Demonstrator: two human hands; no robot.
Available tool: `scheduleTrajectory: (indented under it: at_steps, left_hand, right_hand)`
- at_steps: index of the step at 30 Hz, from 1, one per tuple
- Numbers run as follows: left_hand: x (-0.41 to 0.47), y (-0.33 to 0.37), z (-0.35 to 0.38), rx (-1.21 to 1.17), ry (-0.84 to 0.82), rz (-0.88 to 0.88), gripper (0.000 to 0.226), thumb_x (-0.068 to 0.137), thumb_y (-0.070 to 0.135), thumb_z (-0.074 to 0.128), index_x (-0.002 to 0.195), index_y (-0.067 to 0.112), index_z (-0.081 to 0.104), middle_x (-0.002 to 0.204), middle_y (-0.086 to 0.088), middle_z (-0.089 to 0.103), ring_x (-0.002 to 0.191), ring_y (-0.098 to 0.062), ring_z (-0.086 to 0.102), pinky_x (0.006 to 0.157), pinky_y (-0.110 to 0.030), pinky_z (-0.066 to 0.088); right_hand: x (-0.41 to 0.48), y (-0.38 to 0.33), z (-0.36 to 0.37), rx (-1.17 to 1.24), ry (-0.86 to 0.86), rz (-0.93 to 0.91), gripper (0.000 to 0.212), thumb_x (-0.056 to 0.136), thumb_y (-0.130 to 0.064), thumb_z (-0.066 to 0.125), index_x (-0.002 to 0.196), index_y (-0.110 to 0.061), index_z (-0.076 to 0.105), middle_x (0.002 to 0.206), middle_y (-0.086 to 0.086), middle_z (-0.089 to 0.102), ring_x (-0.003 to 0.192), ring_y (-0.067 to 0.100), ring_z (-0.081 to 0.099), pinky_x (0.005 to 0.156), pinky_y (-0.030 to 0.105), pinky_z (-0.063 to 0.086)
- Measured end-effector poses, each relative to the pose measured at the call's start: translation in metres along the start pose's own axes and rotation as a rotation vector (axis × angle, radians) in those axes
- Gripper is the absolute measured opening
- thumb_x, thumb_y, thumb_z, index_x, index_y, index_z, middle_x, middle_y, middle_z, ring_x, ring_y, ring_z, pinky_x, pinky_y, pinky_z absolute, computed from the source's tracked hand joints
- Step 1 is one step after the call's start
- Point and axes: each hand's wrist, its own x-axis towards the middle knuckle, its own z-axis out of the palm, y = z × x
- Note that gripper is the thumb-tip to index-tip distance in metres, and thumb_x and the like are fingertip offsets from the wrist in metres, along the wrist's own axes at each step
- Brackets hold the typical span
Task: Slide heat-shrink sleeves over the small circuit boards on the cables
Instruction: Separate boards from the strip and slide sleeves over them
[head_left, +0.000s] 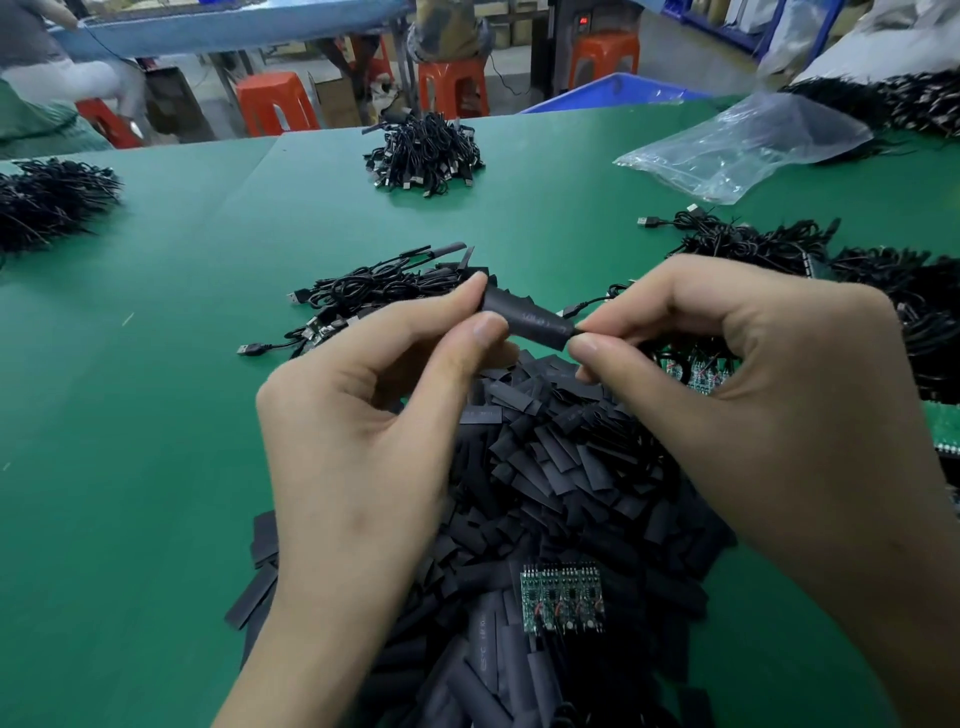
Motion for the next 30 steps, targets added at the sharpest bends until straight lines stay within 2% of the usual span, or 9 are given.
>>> scheduleTrajectory:
  at_steps: [2, 5, 10, 13, 15, 19, 23, 26, 30]
  left_hand:
    - [-0.01, -0.003, -0.002, -0.049, -0.048, 0.073, 0.036, 0.098, -0.003, 0.054, 0.13, 0.011, 0.063, 0.085, 0.005, 0.071, 0.079, -0.008, 0.068, 0.087, -0.022, 0.052]
    - [-0.041, -0.004, 0.013, -0.052, -0.058, 0.259, 0.051, 0.088, 0.021, 0.067, 0.138, 0.022, 0.058, 0.104, 0.006, 0.079, 0.1, -0.008, 0.074, 0.089, -0.015, 0.054]
    - [-0.043, -0.027, 0.028, -0.171, -0.241, 0.168, 0.086, 0.086, 0.021, 0.07, 0.158, 0.029, 0.024, 0.118, 0.002, 0.076, 0.111, -0.007, 0.069, 0.093, -0.018, 0.053]
    - [-0.049, -0.031, 0.032, 0.05, -0.387, 0.218, 0.046, 0.095, 0.02, 0.068, 0.14, 0.019, 0.057, 0.11, -0.009, 0.075, 0.103, -0.015, 0.071, 0.098, -0.038, 0.056]
    - [-0.048, -0.034, 0.033, 0.099, -0.409, 0.247, 0.011, 0.101, 0.019, 0.064, 0.108, 0.012, 0.069, 0.091, -0.008, 0.076, 0.082, -0.019, 0.071, 0.077, -0.035, 0.058]
    - [-0.037, -0.034, 0.019, 0.173, -0.286, 0.271, 0.009, 0.1, 0.023, 0.063, 0.093, 0.022, 0.068, 0.067, 0.012, 0.061, 0.056, 0.0, 0.053, 0.055, -0.013, 0.039]
    - [-0.007, -0.03, -0.021, 0.511, -0.044, 0.316, 0.01, 0.101, 0.033, 0.058, 0.105, 0.031, 0.067, 0.077, 0.026, 0.063, 0.074, 0.006, 0.055, 0.069, -0.018, 0.042]
    - [0.036, -0.023, -0.046, 0.74, 0.099, 0.314, 0.026, 0.106, 0.023, 0.05, 0.124, 0.018, 0.067, 0.11, 0.003, 0.072, 0.103, -0.014, 0.063, 0.088, -0.03, 0.047]
    - [0.113, -0.013, -0.06, 1.07, 0.137, 0.247, 0.041, 0.108, 0.016, 0.044, 0.147, 0.004, 0.05, 0.128, -0.03, 0.057, 0.122, -0.042, 0.053, 0.098, -0.04, 0.04]
  right_hand:
    - [0.0, 0.0, 0.002, 0.052, 0.007, 0.049, 0.006, 0.088, -0.027, 0.077, 0.082, -0.029, 0.075, 0.074, -0.02, 0.072, 0.078, 0.003, 0.069, 0.069, 0.014, 0.049]
    - [0.0, 0.004, 0.009, 0.238, 0.06, 0.177, 0.01, 0.086, -0.024, 0.079, 0.079, -0.026, 0.073, 0.073, -0.014, 0.075, 0.069, 0.007, 0.071, 0.058, 0.014, 0.047]
    - [0.002, 0.012, 0.01, 0.471, 0.09, 0.294, 0.01, 0.084, -0.023, 0.079, 0.076, -0.021, 0.073, 0.072, -0.003, 0.076, 0.066, 0.014, 0.074, 0.066, 0.029, 0.061]
    - [0.002, 0.014, 0.013, 0.509, 0.074, 0.325, 0.01, 0.083, -0.028, 0.08, 0.078, -0.022, 0.073, 0.073, -0.001, 0.075, 0.067, 0.014, 0.072, 0.064, 0.032, 0.058]
    - [0.001, 0.016, 0.016, 0.48, 0.057, 0.327, 0.01, 0.083, -0.033, 0.079, 0.079, -0.025, 0.073, 0.071, -0.006, 0.073, 0.06, 0.008, 0.067, 0.057, 0.026, 0.052]
    - [0.002, 0.022, 0.013, 0.389, 0.054, 0.314, 0.011, 0.084, -0.042, 0.074, 0.087, -0.032, 0.075, 0.083, -0.013, 0.076, 0.074, 0.01, 0.071, 0.068, 0.034, 0.058]
    - [0.007, 0.033, -0.002, 0.37, 0.088, 0.296, 0.008, 0.088, -0.038, 0.073, 0.091, -0.031, 0.074, 0.088, -0.01, 0.075, 0.084, 0.01, 0.07, 0.078, 0.036, 0.059]
    - [0.009, 0.037, -0.01, 0.365, 0.088, 0.296, 0.008, 0.088, -0.036, 0.071, 0.089, -0.029, 0.073, 0.087, -0.009, 0.074, 0.081, 0.008, 0.067, 0.075, 0.032, 0.056]
    - [0.01, 0.037, -0.015, 0.356, 0.054, 0.298, 0.009, 0.088, -0.037, 0.07, 0.089, -0.029, 0.073, 0.086, -0.011, 0.074, 0.08, 0.006, 0.066, 0.074, 0.029, 0.055]
